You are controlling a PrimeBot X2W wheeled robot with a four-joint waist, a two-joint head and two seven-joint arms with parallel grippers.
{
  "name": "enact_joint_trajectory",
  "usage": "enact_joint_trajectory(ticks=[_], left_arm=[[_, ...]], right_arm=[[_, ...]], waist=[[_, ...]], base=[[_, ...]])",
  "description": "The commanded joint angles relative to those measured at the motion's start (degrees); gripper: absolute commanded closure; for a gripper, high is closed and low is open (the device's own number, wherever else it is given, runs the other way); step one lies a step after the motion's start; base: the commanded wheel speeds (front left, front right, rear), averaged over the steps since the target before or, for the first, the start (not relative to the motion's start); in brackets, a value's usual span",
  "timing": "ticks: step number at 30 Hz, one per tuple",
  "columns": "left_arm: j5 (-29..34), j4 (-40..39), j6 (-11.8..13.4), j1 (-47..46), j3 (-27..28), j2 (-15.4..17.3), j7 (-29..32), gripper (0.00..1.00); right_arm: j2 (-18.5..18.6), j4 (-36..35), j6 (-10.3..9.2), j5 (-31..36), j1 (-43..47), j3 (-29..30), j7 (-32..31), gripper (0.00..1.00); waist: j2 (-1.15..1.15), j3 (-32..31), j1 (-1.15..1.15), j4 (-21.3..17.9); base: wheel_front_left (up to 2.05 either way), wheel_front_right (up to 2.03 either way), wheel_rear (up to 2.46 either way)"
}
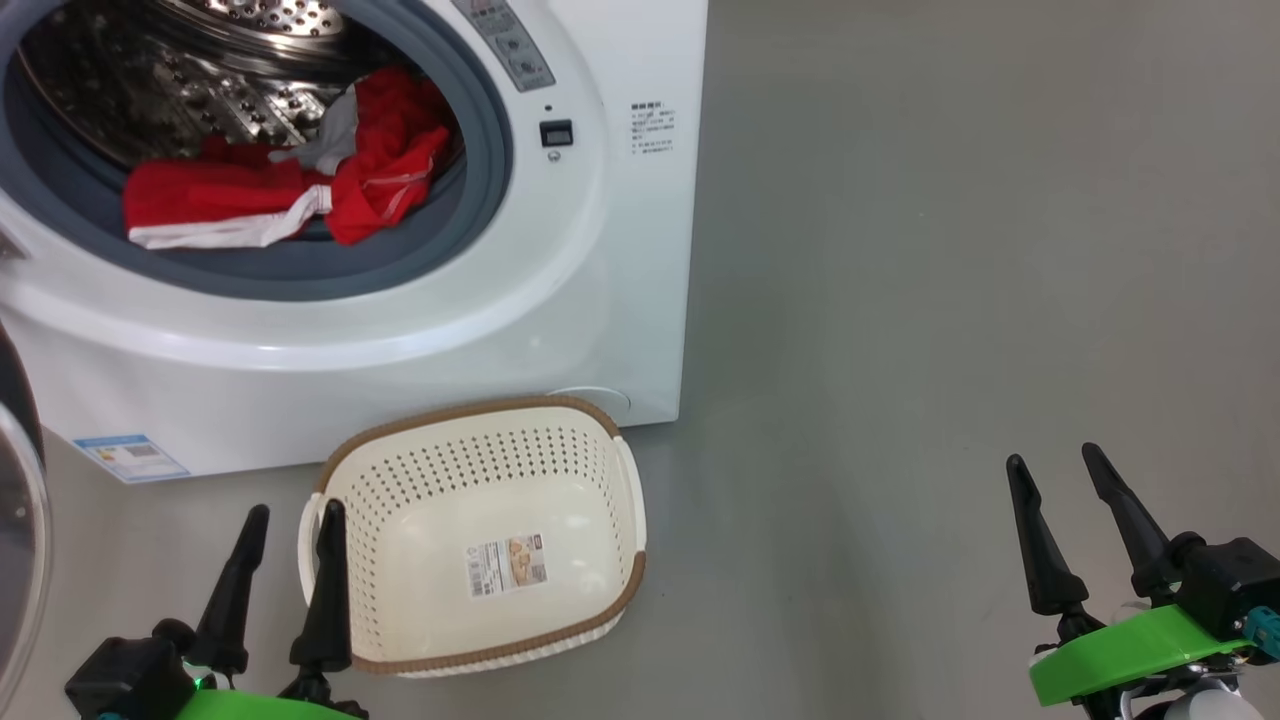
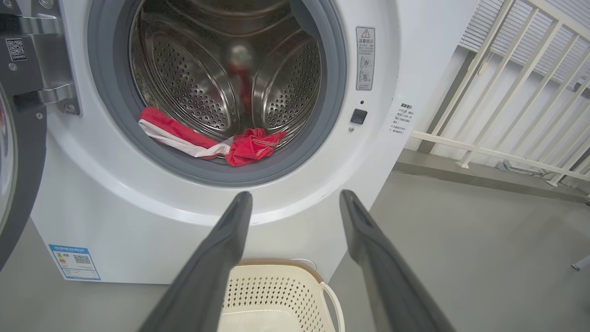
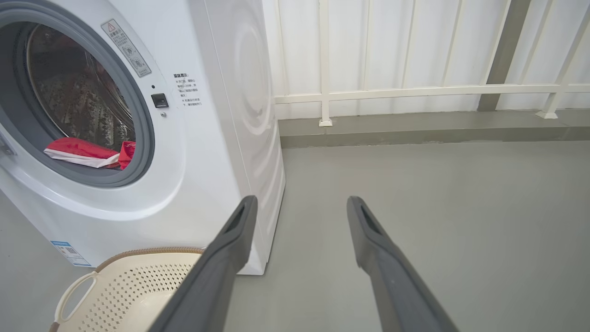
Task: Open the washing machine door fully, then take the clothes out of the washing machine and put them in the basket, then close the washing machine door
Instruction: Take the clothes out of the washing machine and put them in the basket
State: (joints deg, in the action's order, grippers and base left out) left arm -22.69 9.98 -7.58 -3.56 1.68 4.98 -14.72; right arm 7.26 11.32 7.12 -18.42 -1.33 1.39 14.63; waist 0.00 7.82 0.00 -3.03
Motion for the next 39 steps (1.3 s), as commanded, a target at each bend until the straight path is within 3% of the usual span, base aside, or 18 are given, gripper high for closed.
enact_joint_trajectory(ticks=[1,12,29,39], left_arm=[[0.5,-1.4,0.1,-1.9,1.9,1.2,-0.3,0.00],[2.2,-0.8,0.1,-2.4,3.2,0.7,-0.3,0.00],[2.9,0.5,0.1,-3.5,3.2,0.4,-0.3,0.00],[4.7,6.5,0.1,-13.9,3.3,1.2,-0.3,0.00]], right_arm=[[1.3,-1.5,0.36,-0.3,-1.4,-1.2,0.4,0.00],[1.4,-1.5,0.36,-0.2,-1.6,-1.7,0.4,0.00],[1.2,-1.8,0.36,-0.3,-2.1,-1.9,0.4,0.00],[0.7,-2.7,0.36,-0.5,-4.4,-1.7,0.4,0.00]], waist=[[0.00,0.1,0.00,0.0],[0.00,0.2,0.00,0.3],[0.00,1.9,0.00,0.3],[0.00,7.8,0.00,-0.3]], base=[[1.15,-1.15,0.00],[0.81,-0.81,0.00],[0.02,-0.02,0.00],[0.00,0.00,0.00]])
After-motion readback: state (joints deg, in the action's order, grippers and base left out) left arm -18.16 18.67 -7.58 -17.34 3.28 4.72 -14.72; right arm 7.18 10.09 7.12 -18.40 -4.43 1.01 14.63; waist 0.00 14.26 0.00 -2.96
